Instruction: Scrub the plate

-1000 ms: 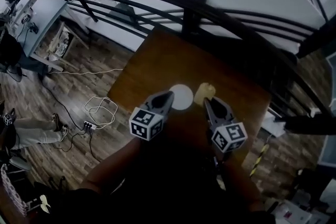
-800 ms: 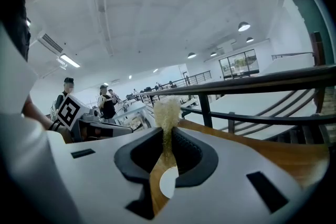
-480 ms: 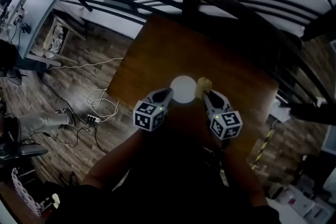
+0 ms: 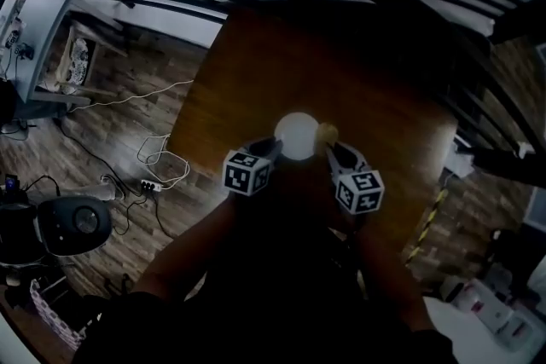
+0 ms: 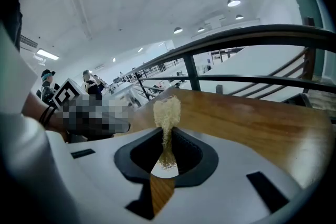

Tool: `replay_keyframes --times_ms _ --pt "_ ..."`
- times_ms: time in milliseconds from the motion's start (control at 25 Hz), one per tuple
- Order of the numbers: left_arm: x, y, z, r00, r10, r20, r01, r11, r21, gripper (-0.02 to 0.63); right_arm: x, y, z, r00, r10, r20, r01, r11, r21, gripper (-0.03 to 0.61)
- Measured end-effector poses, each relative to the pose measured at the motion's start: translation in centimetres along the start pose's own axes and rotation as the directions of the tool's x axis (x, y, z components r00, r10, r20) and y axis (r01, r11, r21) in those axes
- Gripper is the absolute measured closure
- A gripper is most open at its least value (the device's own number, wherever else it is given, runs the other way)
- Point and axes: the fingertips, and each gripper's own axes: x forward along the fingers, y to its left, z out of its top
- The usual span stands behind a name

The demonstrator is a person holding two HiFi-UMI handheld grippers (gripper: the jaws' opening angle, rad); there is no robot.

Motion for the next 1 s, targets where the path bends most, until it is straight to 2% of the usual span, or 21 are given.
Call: replay_keyframes --times_ms 360,560,1000 --pt "3.6 4.3 -3.8 0.993 0.016 -0.12 -0.026 0.996 -0.084 0.505 4.2 -1.8 -4.4 0.994 -0.022 -0.112 0.025 0.999 0.024 0.522" --pt "4.9 4.9 -5.1 0.986 0.021 -0.166 -0.036 0.995 -0.09 0.499 5.3 -2.9 -6.1 0.99 -0.029 -0.139 0.037 0.998 0.052 0.522" --pt "6.6 5.2 -5.1 0.982 -0.023 -0.186 -0.01 0.985 -0.174 0.491 8.2 -4.4 -8.2 0.974 -0.037 -0.224 0.05 0.997 0.054 0.522"
